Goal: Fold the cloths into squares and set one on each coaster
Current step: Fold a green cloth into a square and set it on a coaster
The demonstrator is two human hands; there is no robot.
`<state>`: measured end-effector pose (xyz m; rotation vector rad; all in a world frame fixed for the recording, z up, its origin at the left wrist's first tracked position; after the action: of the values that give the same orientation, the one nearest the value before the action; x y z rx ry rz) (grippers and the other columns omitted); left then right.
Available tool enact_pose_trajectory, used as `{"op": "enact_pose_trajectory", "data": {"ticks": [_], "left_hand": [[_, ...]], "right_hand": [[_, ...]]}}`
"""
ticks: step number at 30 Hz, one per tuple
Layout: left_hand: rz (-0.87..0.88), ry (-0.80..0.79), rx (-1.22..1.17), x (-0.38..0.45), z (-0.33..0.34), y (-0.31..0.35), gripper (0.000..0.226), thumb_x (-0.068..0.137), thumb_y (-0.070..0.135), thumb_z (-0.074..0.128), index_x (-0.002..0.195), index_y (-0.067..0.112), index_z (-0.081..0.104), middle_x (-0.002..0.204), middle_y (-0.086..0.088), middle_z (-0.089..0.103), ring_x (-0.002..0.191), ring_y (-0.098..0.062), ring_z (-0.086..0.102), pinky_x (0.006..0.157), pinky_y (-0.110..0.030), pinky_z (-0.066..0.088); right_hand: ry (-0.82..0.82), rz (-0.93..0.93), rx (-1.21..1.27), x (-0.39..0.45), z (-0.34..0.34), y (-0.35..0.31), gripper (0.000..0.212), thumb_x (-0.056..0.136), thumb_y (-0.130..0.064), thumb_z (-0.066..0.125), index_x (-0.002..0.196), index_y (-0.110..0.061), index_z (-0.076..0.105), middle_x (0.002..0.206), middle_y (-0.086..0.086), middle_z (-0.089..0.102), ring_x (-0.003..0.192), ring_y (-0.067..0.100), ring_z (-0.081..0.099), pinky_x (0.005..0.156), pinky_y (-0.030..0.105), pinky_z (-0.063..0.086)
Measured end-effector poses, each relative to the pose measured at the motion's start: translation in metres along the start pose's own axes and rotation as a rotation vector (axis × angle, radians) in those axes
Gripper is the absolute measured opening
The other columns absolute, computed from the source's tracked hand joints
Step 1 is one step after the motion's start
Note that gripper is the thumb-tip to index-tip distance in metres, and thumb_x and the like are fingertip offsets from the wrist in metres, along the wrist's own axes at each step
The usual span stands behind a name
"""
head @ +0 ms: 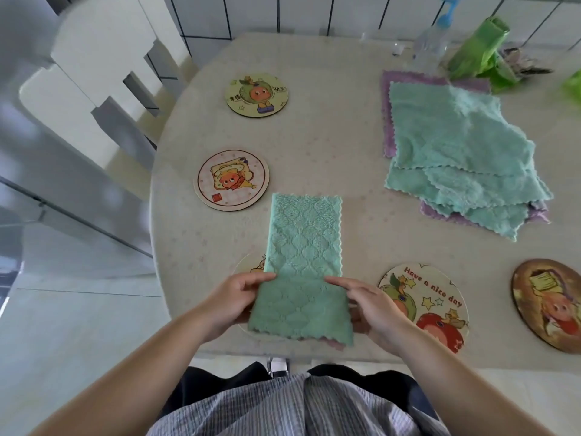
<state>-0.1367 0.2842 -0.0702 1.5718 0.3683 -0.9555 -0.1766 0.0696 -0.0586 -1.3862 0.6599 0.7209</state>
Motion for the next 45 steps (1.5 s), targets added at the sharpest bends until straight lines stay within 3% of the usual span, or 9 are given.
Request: {"op": "enact_pose_trajectory", "data": {"ticks": [5, 8, 12, 23, 27, 34, 38, 41, 45], "left_hand": [[0.168, 0.047, 0.124, 0.007, -0.012, 0.022, 0.017, 0.087, 0.009, 0.060, 0.092, 0.022, 0.070, 0.097, 0.001, 0.071, 0.089, -0.013, 0.068, 0.070, -0.026, 0.055], [0.385, 0.126, 0.353, 0.013, -0.015, 0.058, 0.029, 0.078, -0.003, 0.066, 0.070, 0.025, 0.068, 0.086, 0.010, 0.068, 0.084, -0.012, 0.064, 0.074, -0.021, 0.052], [0.386, 0.170, 0.282, 0.028, -0.011, 0.086, 0.027, 0.085, 0.011, 0.059, 0.096, 0.036, 0.057, 0.104, 0.014, 0.061, 0.099, -0.005, 0.056, 0.086, -0.026, 0.048], [0.138, 0.231, 0.024, 0.074, -0.013, 0.081, 0.031, 0.092, 0.014, 0.052, 0.119, 0.026, 0.046, 0.111, 0.002, 0.061, 0.103, -0.019, 0.058, 0.090, -0.050, 0.049], [0.312, 0.172, 0.099, 0.070, -0.008, 0.085, 0.058, 0.090, 0.026, 0.053, 0.137, 0.039, 0.021, 0.117, 0.006, 0.054, 0.107, -0.014, 0.057, 0.087, -0.041, 0.051], [0.539, 0.289, 0.494, 0.074, -0.008, 0.100, 0.049, 0.091, 0.015, 0.054, 0.137, 0.022, 0.041, 0.122, 0.020, 0.043, 0.108, 0.015, 0.039, 0.095, -0.010, 0.035], [0.523, 0.317, 0.629, 0.079, -0.005, 0.107, 0.054, 0.090, 0.019, 0.056, 0.141, 0.020, 0.037, 0.128, 0.015, 0.038, 0.112, 0.003, 0.037, 0.101, -0.023, 0.036], [0.560, 0.399, 0.748, 0.069, -0.007, 0.112, 0.054, 0.090, 0.026, 0.056, 0.140, 0.023, 0.036, 0.139, 0.006, 0.036, 0.118, -0.001, 0.033, 0.101, -0.024, 0.030], [0.799, 0.392, 1.154, 0.054, 0.014, 0.115, 0.046, 0.093, 0.029, 0.039, 0.137, 0.019, 0.038, 0.145, 0.000, 0.038, 0.137, -0.016, 0.027, 0.110, -0.045, 0.026]], "right_hand": [[-0.148, 0.049, 0.197, 0.007, 0.001, -0.003, 0.043, 0.093, 0.007, 0.029, 0.118, -0.010, 0.061, 0.102, 0.028, 0.065, 0.080, 0.039, 0.060, 0.053, 0.036, 0.056], [-0.071, 0.024, 0.111, 0.014, -0.006, -0.023, 0.034, 0.093, 0.003, 0.042, 0.106, -0.014, 0.067, 0.097, 0.018, 0.071, 0.073, 0.025, 0.063, 0.049, 0.024, 0.054], [0.072, -0.052, -0.025, 0.029, -0.017, -0.053, 0.014, 0.093, -0.009, 0.051, 0.092, -0.012, 0.064, 0.071, 0.003, 0.067, 0.041, 0.006, 0.045, 0.037, 0.016, 0.035], [0.249, -0.180, -0.671, 0.067, -0.035, -0.088, 0.042, 0.089, -0.040, 0.054, 0.056, -0.018, 0.042, 0.043, -0.008, 0.040, 0.041, 0.007, 0.036, 0.044, 0.023, 0.024], [0.339, -0.349, -0.656, 0.066, -0.035, -0.098, 0.020, 0.086, -0.037, 0.060, 0.076, -0.019, 0.058, 0.062, -0.007, 0.058, 0.052, 0.006, 0.048, 0.045, 0.016, 0.032], [0.398, -0.393, -0.552, 0.070, -0.036, -0.097, 0.020, 0.090, -0.024, 0.059, 0.071, -0.015, 0.057, 0.058, -0.003, 0.055, 0.046, 0.000, 0.047, 0.047, 0.016, 0.035], [0.392, -0.335, -0.492, 0.076, -0.040, -0.093, 0.008, 0.090, -0.024, 0.059, 0.090, -0.016, 0.061, 0.075, -0.003, 0.066, 0.061, 0.004, 0.059, 0.050, 0.011, 0.041], [0.479, -0.433, -0.534, 0.068, -0.042, -0.099, 0.040, 0.084, -0.022, 0.066, 0.121, -0.020, 0.051, 0.103, -0.008, 0.062, 0.088, 0.004, 0.059, 0.070, 0.007, 0.043], [0.450, -0.786, -1.135, 0.059, -0.006, -0.114, 0.057, 0.086, -0.027, 0.060, 0.138, -0.017, 0.039, 0.146, 0.003, 0.038, 0.134, 0.020, 0.032, 0.109, 0.040, 0.022]]}}
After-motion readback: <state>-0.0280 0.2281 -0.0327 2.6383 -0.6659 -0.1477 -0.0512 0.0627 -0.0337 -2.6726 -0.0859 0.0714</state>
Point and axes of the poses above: each hand's wrist, its own x-axis towards the middle knuckle, its own z-axis out of the palm, y = z × x, the point moved 7 cm from there along x, towards the middle knuckle
